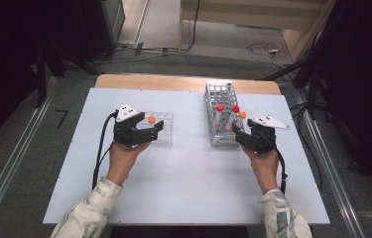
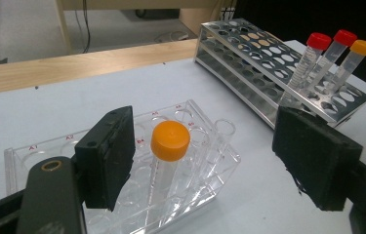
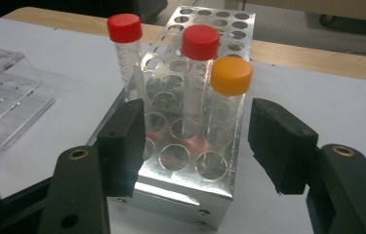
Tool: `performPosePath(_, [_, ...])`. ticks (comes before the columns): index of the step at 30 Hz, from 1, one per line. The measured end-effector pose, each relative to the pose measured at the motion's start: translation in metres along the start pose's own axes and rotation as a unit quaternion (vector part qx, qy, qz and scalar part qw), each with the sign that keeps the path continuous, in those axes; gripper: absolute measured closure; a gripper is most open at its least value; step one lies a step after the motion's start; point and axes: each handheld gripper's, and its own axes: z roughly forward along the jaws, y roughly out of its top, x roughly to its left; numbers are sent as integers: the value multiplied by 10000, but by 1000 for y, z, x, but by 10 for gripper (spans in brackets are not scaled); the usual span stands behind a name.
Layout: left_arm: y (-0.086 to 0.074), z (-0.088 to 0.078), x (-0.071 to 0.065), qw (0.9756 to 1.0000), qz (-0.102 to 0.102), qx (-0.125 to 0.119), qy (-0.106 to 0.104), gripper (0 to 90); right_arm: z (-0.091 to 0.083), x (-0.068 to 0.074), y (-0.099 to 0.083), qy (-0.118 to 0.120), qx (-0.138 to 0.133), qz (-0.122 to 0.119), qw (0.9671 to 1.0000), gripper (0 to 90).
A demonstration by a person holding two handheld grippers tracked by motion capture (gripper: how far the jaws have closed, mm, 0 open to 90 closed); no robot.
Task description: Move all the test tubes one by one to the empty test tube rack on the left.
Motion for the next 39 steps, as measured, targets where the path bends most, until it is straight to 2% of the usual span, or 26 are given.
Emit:
performPosePath(7, [-1, 1, -1, 10000, 28, 14, -12, 239, 17, -5, -2, -69, 81, 109, 9999, 328])
performPosePath(11, [-1, 2, -1, 10000, 31, 40, -19, 239, 25, -7, -3, -100, 62, 113, 9999, 346])
performPosePath(15, [-2, 2, -1, 10000, 24, 48, -5, 239, 28, -8, -4, -138, 38, 175, 9997, 454])
performPosePath(22, [-2, 2, -1, 10000, 29, 51, -5, 239, 31, -8, -5, -194, 26, 141, 9997, 630])
performPosePath(25, [-2, 2, -1, 10000, 23, 54, 0, 239, 29, -7, -4, -205, -10, 162, 9997, 703])
performPosePath(32, [-2, 2, -1, 10000, 31, 45, -3, 238, 17, -8, 5, -213, -219, 126, 9995, 711])
performPosePath(39, [-2, 2, -2, 10000, 50, 69, 6, 226, -2, -2, 20, -280, -489, -77, 9984, 714])
